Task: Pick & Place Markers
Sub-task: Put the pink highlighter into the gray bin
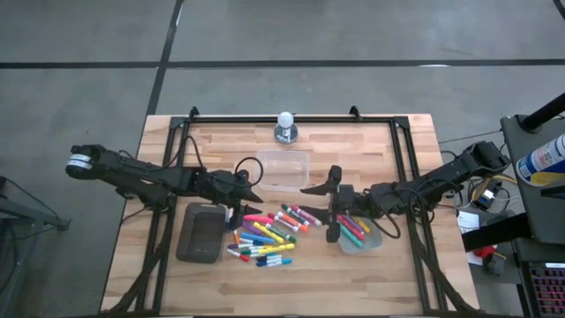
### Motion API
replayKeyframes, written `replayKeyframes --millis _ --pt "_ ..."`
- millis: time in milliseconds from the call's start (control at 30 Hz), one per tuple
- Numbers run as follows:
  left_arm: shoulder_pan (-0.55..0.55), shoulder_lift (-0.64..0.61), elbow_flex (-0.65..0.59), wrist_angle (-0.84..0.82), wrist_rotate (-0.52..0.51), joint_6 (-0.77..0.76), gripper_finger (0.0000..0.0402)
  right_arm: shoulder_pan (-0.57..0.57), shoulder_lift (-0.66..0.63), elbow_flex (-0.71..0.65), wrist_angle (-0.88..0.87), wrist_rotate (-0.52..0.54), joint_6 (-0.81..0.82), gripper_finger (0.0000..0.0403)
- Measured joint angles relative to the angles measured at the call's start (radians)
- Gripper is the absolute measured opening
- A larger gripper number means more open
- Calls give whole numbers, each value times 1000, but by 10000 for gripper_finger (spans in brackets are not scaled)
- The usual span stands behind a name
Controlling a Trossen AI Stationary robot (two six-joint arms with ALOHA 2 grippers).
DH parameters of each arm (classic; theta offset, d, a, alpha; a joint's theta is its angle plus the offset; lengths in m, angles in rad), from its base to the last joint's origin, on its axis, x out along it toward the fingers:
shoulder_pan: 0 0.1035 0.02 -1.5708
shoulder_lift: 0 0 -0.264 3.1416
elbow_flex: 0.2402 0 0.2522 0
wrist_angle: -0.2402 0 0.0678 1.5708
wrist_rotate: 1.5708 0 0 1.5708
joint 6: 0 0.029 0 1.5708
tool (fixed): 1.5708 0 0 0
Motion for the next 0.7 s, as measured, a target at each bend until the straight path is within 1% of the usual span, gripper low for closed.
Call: replayKeyframes --millis 300,533,700 --pt "0 0 -2 5 -11 2 160 0 0 0 20 2 0 192" --pt "0 0 -4 -21 -11 -3 160 0 6 0 23 1 2 192" --pt "0 0 -4 -94 -11 15 160 1 6 0 23 -13 -1 192"
